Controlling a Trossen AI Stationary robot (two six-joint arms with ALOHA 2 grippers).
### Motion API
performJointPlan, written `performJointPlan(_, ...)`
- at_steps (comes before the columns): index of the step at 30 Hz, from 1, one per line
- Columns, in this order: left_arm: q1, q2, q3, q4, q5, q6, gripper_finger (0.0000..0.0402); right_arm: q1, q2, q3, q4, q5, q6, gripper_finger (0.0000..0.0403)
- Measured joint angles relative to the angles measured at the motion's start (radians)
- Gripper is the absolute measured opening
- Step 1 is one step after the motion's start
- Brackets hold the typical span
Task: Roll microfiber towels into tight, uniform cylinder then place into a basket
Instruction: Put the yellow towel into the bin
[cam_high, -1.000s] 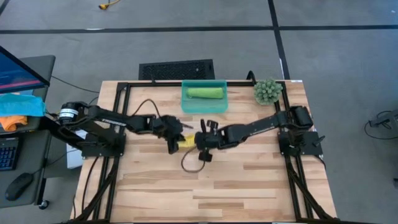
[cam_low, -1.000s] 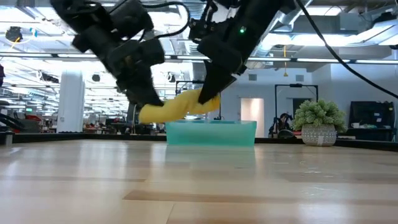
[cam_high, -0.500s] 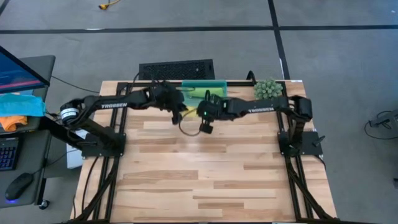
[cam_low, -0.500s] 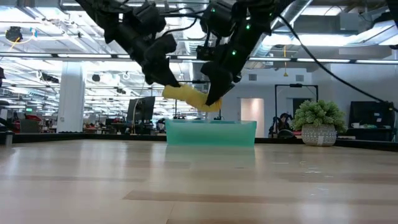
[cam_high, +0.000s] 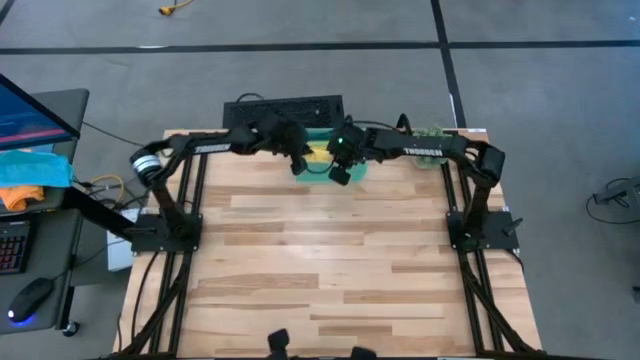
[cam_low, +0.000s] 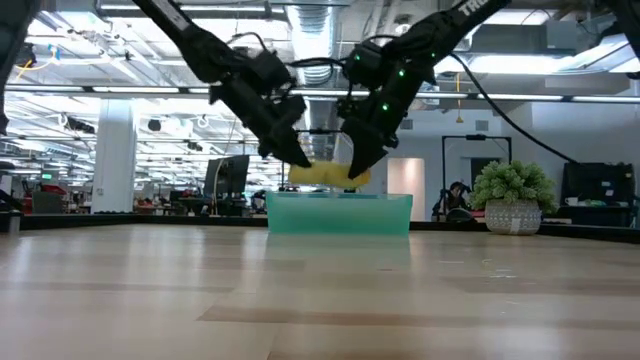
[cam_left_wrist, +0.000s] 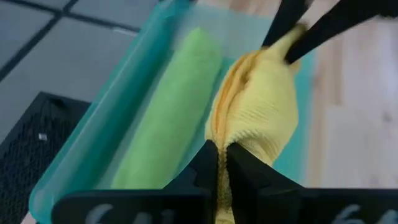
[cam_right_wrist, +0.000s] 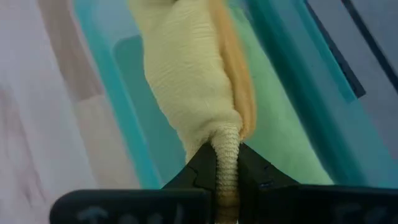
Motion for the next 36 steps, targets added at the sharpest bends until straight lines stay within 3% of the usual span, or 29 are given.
performJointPlan(11,0.062,0.242,0.264,-0.178,0.07,0.002,0.0006,-0.154,0.006,0.0,-0.003,-0.156,-0.077,0.0041)
performJointPlan(26,0.034,0.271,0.275,-0.248,0.098,-0.017,0.0007,-0.149,0.005,-0.103,0.056,-0.176,-0.042,0.0041)
performJointPlan(36,0.001,0.289,0.275,-0.24,0.019,-0.003,0.0009,-0.134,0.005,-0.103,0.016,-0.159,-0.039,0.0042)
